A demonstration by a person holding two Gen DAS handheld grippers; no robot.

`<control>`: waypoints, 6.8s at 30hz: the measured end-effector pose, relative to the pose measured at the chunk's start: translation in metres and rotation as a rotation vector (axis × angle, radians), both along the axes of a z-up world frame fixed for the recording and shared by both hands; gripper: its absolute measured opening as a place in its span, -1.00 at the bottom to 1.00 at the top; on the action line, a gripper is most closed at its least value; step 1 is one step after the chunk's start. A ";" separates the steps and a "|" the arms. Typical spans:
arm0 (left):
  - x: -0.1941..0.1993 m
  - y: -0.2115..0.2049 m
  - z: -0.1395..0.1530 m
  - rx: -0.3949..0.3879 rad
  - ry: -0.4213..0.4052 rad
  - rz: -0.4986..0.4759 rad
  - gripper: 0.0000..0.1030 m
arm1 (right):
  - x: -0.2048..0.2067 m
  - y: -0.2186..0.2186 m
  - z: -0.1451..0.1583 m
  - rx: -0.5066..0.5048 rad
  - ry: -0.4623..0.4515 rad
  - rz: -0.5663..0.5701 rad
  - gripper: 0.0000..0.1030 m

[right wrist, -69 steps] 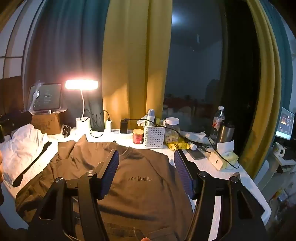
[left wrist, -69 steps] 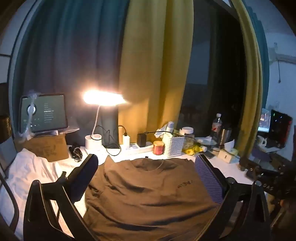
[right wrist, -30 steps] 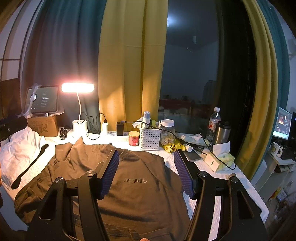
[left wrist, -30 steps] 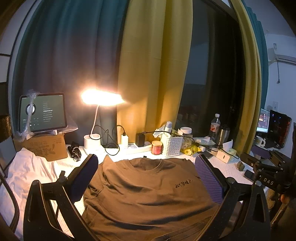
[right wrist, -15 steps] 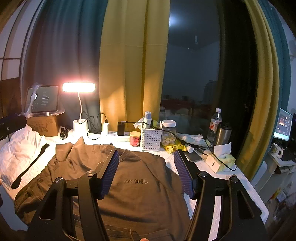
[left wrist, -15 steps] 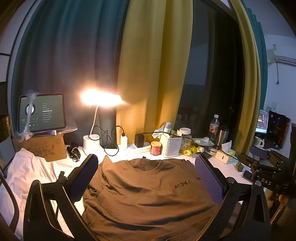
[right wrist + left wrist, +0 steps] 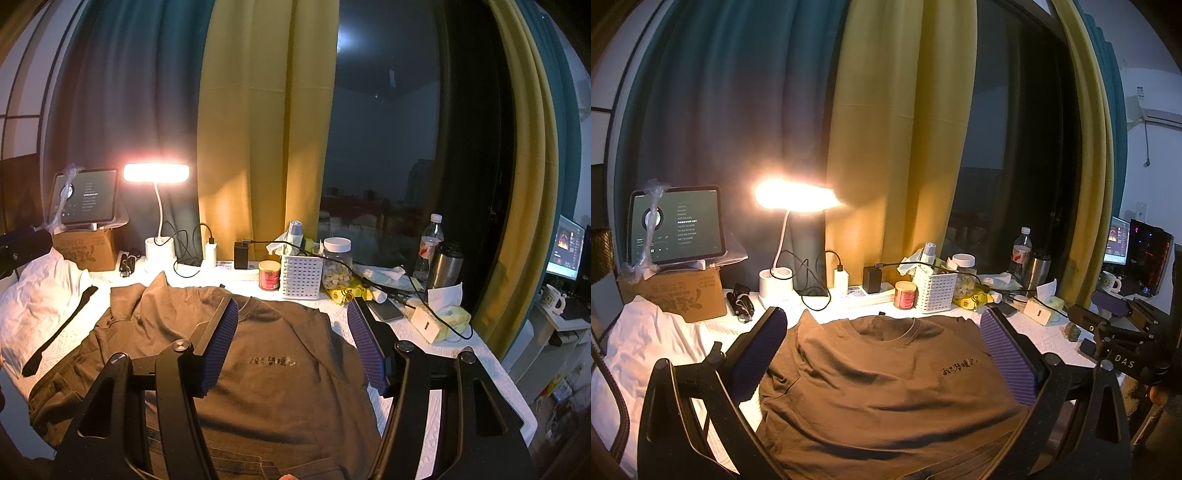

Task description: Fold small clothes

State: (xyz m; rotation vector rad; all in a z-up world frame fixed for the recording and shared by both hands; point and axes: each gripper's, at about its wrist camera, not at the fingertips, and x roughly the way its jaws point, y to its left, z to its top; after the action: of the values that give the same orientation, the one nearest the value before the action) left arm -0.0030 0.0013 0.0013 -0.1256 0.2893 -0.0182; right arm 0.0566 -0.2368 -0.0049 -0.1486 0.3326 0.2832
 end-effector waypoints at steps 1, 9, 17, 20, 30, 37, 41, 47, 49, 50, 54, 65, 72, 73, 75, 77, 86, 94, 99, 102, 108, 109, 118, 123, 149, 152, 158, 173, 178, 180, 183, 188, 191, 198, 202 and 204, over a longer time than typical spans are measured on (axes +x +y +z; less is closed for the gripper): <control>0.000 0.000 0.000 0.000 -0.001 0.000 0.99 | 0.000 0.001 0.000 -0.001 0.000 0.000 0.26; 0.000 0.001 0.000 0.000 0.000 -0.001 0.99 | -0.001 0.001 -0.001 -0.001 0.000 0.000 0.26; 0.004 0.000 -0.001 -0.008 0.008 -0.019 0.99 | 0.000 0.001 -0.001 -0.002 0.001 0.000 0.26; 0.004 0.000 -0.002 -0.010 0.009 -0.019 0.99 | 0.000 0.001 -0.001 -0.002 0.001 0.000 0.26; 0.021 0.002 -0.013 -0.025 0.063 -0.014 0.99 | 0.010 -0.005 -0.004 -0.008 0.013 -0.001 0.26; 0.051 0.008 -0.038 -0.073 0.151 -0.021 0.99 | 0.051 -0.016 -0.024 -0.017 0.066 -0.044 0.26; 0.069 0.003 -0.052 -0.023 0.190 0.007 0.99 | 0.078 -0.026 -0.038 -0.025 0.112 -0.055 0.26; 0.099 -0.001 -0.077 0.061 0.261 0.042 0.99 | 0.123 -0.038 -0.060 -0.022 0.199 -0.065 0.26; 0.107 0.001 -0.083 0.056 0.284 0.046 0.99 | 0.136 -0.040 -0.066 -0.021 0.223 -0.060 0.26; 0.112 0.002 -0.086 0.046 0.296 0.044 0.99 | 0.144 -0.040 -0.071 -0.022 0.236 -0.052 0.26; 0.130 0.008 -0.095 0.004 0.349 0.029 0.99 | 0.175 -0.044 -0.089 0.001 0.301 -0.022 0.26; 0.171 0.003 -0.114 0.015 0.428 0.009 0.99 | 0.252 -0.046 -0.126 0.029 0.430 0.060 0.26; 0.193 0.008 -0.127 0.029 0.473 0.035 0.99 | 0.287 -0.037 -0.151 0.027 0.500 0.106 0.19; 0.195 0.009 -0.128 0.029 0.479 0.038 0.99 | 0.292 -0.036 -0.155 0.026 0.510 0.110 0.05; 0.200 0.010 -0.132 0.026 0.492 0.042 0.99 | 0.300 -0.034 -0.161 0.024 0.529 0.116 -0.04; 0.204 0.011 -0.135 0.023 0.501 0.042 0.99 | 0.306 -0.031 -0.169 0.020 0.553 0.135 -0.04; 0.211 0.008 -0.143 0.021 0.523 0.026 0.99 | 0.311 -0.024 -0.182 0.028 0.592 0.178 -0.60; 0.211 0.001 -0.139 0.035 0.513 0.017 0.99 | 0.309 -0.040 -0.169 0.057 0.535 0.116 -0.90; 0.209 -0.002 -0.133 0.043 0.499 0.012 0.99 | 0.304 -0.056 -0.155 0.081 0.492 0.078 -0.92; 0.205 -0.003 -0.130 0.042 0.486 0.003 0.99 | 0.299 -0.061 -0.146 0.079 0.468 0.066 -0.93; 0.195 0.001 -0.122 0.029 0.452 -0.003 0.99 | 0.283 -0.056 -0.121 0.074 0.415 0.061 -0.93; 0.193 0.003 -0.120 0.026 0.445 -0.004 0.99 | 0.280 -0.055 -0.118 0.071 0.409 0.062 -0.93; 0.172 0.021 -0.109 -0.013 0.374 -0.006 0.99 | 0.254 -0.010 -0.096 0.041 0.386 0.126 -0.93; 0.163 0.032 -0.109 -0.036 0.346 -0.010 0.99 | 0.243 0.029 -0.104 -0.005 0.409 0.159 -0.93; 0.148 0.035 -0.129 -0.094 0.405 -0.027 0.99 | 0.216 -0.021 -0.135 0.100 0.529 0.078 0.08; 0.149 0.028 -0.129 -0.082 0.416 -0.029 0.99 | 0.220 -0.044 -0.151 0.128 0.578 0.042 0.08; 0.147 0.018 -0.124 -0.045 0.425 -0.020 0.99 | 0.220 -0.046 -0.175 0.188 0.657 0.086 -0.02; 0.133 0.011 -0.118 -0.026 0.413 -0.021 0.99 | 0.171 0.016 -0.165 -0.038 0.624 0.391 -0.85; 0.128 0.014 -0.122 -0.033 0.425 -0.022 0.99 | 0.156 0.022 -0.174 -0.044 0.653 0.442 -0.04; 0.126 0.018 -0.123 -0.037 0.428 -0.016 0.99 | 0.150 0.022 -0.171 -0.060 0.646 0.454 -0.04; 0.126 0.024 -0.126 -0.046 0.433 -0.003 0.99 | 0.148 0.018 -0.161 -0.048 0.629 0.462 -0.04; 0.131 0.033 -0.129 -0.053 0.439 0.016 0.99 | 0.168 0.003 -0.137 -0.034 0.564 0.400 -0.04; 0.137 0.036 -0.130 -0.053 0.441 0.025 0.99 | 0.187 -0.003 -0.131 -0.032 0.547 0.358 -0.04; 0.153 0.043 -0.135 -0.045 0.457 0.050 0.99 | 0.242 -0.007 -0.140 -0.020 0.562 0.276 -0.04; 0.162 0.048 -0.139 -0.039 0.470 0.066 0.99 | 0.273 -0.012 -0.148 -0.002 0.582 0.240 -0.04; 0.167 0.050 -0.142 -0.036 0.477 0.071 0.99 | 0.286 -0.012 -0.153 0.007 0.600 0.238 -0.04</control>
State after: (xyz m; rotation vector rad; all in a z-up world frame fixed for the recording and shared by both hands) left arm 0.1644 0.0513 -0.1404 -0.1756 0.7612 0.0779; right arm 0.3427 -0.2487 -0.1577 -0.0938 0.9116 0.5658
